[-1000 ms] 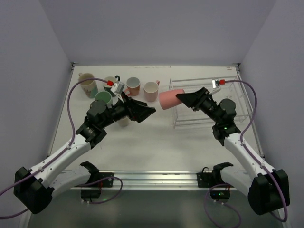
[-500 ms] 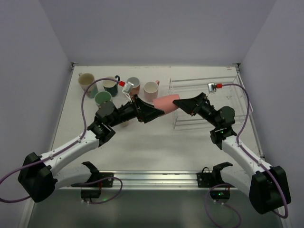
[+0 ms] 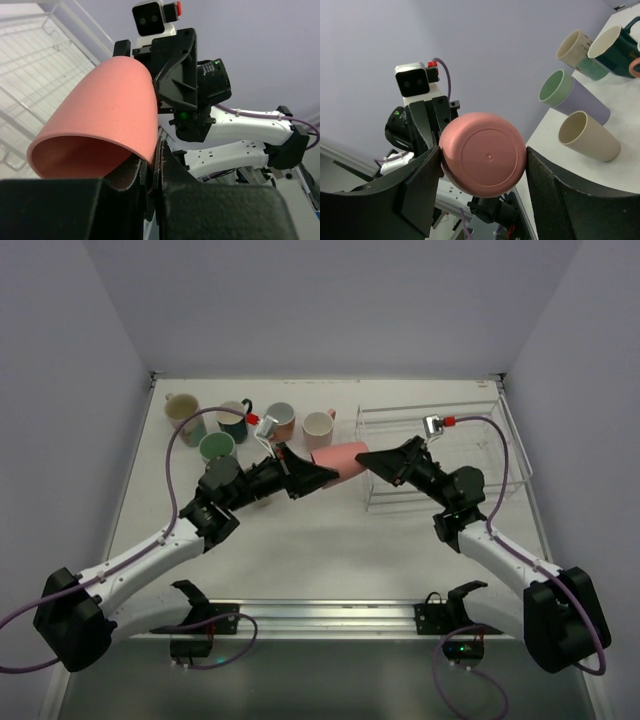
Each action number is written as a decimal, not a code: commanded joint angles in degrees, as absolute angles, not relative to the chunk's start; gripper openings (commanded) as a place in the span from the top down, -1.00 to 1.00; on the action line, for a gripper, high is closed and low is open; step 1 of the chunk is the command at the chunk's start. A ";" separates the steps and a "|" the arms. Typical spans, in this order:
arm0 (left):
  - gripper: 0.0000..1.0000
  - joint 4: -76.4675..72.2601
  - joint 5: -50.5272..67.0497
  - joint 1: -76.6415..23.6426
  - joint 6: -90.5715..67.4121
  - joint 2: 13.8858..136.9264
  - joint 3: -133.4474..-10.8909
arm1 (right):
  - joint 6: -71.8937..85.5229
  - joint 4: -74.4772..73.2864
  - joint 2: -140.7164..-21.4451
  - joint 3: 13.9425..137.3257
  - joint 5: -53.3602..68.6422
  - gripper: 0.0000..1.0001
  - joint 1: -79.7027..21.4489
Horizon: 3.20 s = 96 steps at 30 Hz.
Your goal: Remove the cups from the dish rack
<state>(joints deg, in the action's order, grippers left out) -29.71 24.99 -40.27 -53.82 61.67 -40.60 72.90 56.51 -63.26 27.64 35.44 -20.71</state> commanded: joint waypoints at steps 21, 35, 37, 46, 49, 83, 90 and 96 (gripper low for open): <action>1.00 62.56 -16.89 -39.11 -16.09 70.13 -83.48 | 37.18 4.85 -44.47 36.30 26.90 -0.98 -22.41; 1.00 67.15 -11.25 -35.51 -12.13 83.66 -89.21 | 35.60 6.24 -44.56 33.93 27.51 -0.98 -22.41; 1.00 66.80 -10.38 -35.16 -11.87 84.55 -89.21 | 35.68 6.50 -44.65 33.66 27.60 -0.98 -22.50; 1.00 65.57 -8.44 -33.22 -10.11 86.13 -86.22 | 35.60 6.59 -44.47 33.22 27.16 -0.98 -22.41; 1.00 65.04 -8.26 -32.78 -9.67 86.57 -86.13 | 35.77 6.77 -44.91 33.22 27.16 -0.98 -22.41; 0.16 59.59 -13.97 -32.52 -10.19 93.08 -82.62 | 36.21 7.91 -45.26 32.43 27.69 -0.98 -22.41; -0.33 60.03 -17.22 -32.43 -11.07 92.11 -85.07 | 36.12 7.91 -45.18 32.34 27.42 -0.98 -22.41; -1.00 58.97 -20.56 -32.43 -11.60 88.95 -90.34 | 35.68 7.74 -44.56 32.52 26.63 -0.98 -22.50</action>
